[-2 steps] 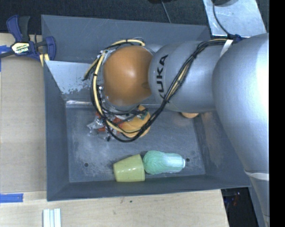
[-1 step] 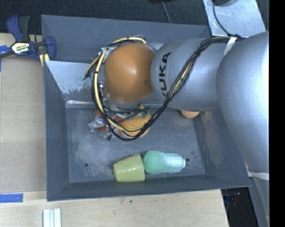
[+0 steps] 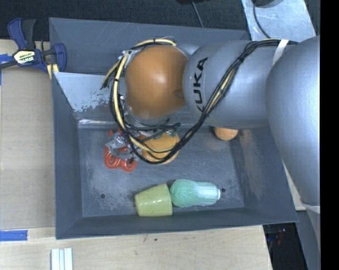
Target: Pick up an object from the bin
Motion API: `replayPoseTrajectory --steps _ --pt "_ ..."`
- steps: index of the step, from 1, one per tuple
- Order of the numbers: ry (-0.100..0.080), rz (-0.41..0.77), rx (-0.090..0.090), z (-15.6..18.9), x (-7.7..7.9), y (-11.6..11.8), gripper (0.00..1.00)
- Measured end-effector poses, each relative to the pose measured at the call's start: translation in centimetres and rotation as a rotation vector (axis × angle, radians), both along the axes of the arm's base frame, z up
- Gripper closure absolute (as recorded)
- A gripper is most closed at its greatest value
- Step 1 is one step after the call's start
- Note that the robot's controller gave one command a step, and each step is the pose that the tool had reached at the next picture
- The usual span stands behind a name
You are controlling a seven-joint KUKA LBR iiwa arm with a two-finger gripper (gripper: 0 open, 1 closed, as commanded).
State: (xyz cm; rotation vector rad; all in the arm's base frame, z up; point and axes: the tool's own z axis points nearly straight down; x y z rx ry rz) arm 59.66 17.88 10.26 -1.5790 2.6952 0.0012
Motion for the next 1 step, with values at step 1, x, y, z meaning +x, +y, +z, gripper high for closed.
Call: replayPoseTrajectory --steps 1 --pt "-0.001 -0.003 0.001 2.56 0.01 -0.02 1.0"
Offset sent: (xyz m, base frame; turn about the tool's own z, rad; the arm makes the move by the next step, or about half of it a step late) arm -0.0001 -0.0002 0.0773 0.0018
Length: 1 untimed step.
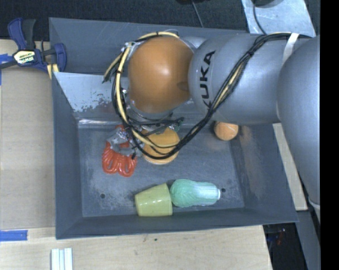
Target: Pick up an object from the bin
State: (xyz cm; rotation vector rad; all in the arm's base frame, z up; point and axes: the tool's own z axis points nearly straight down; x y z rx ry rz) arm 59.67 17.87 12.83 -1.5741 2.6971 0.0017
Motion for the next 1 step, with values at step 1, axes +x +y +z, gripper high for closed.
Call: replayPoseTrajectory --steps 1 --pt "0.002 -0.001 0.0 2.68 -0.04 -0.01 1.0"
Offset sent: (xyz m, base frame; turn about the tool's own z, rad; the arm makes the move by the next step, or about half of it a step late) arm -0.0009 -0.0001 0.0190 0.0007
